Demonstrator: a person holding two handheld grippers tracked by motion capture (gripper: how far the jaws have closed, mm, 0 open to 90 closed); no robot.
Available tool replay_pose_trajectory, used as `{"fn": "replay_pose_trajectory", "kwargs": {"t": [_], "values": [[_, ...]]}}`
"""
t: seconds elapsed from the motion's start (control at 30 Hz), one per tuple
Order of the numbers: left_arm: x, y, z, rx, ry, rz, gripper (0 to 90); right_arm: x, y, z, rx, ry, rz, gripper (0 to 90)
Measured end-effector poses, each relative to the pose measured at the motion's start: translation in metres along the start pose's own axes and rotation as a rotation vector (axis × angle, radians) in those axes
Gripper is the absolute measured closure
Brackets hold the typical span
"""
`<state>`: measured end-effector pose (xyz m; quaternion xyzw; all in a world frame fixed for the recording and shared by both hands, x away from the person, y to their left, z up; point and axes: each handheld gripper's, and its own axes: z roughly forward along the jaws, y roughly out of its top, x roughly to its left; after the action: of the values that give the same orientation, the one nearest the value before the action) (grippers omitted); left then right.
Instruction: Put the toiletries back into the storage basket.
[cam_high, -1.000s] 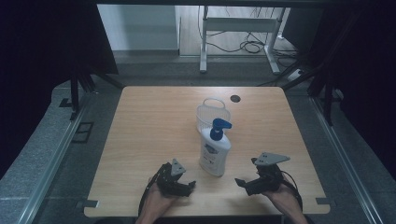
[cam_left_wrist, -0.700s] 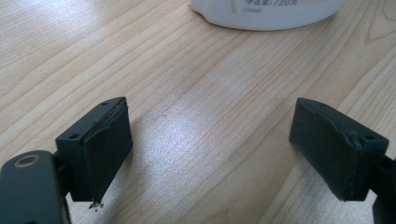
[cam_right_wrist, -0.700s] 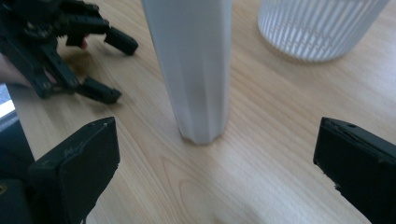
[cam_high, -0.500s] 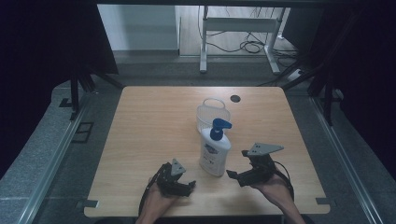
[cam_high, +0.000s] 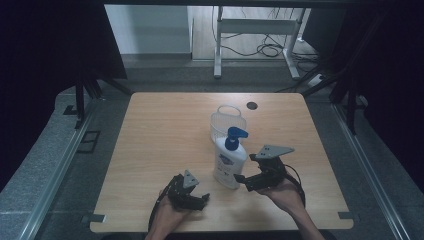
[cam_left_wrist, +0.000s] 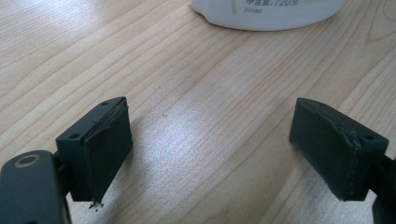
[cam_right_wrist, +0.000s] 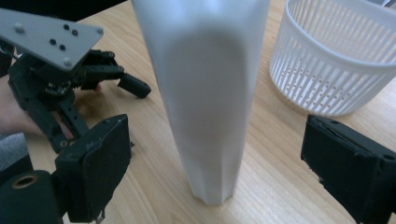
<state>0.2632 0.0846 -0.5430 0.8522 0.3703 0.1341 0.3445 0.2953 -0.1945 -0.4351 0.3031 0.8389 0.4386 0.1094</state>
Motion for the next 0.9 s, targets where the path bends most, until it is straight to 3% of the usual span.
{"fn": "replay_pose_trajectory", "kwargs": {"t": [0.37, 0.9], "values": [[0.000, 0.000, 0.000, 0.005, -0.001, 0.003, 12.5, 0.001, 0.015, 0.010, -0.004, -0.009, -0.010, 12.1], [0.000, 0.001, 0.000, 0.001, 0.002, -0.001, 12.8, 0.001, 0.027, 0.022, -0.034, -0.014, 0.014, 18.6]]}}
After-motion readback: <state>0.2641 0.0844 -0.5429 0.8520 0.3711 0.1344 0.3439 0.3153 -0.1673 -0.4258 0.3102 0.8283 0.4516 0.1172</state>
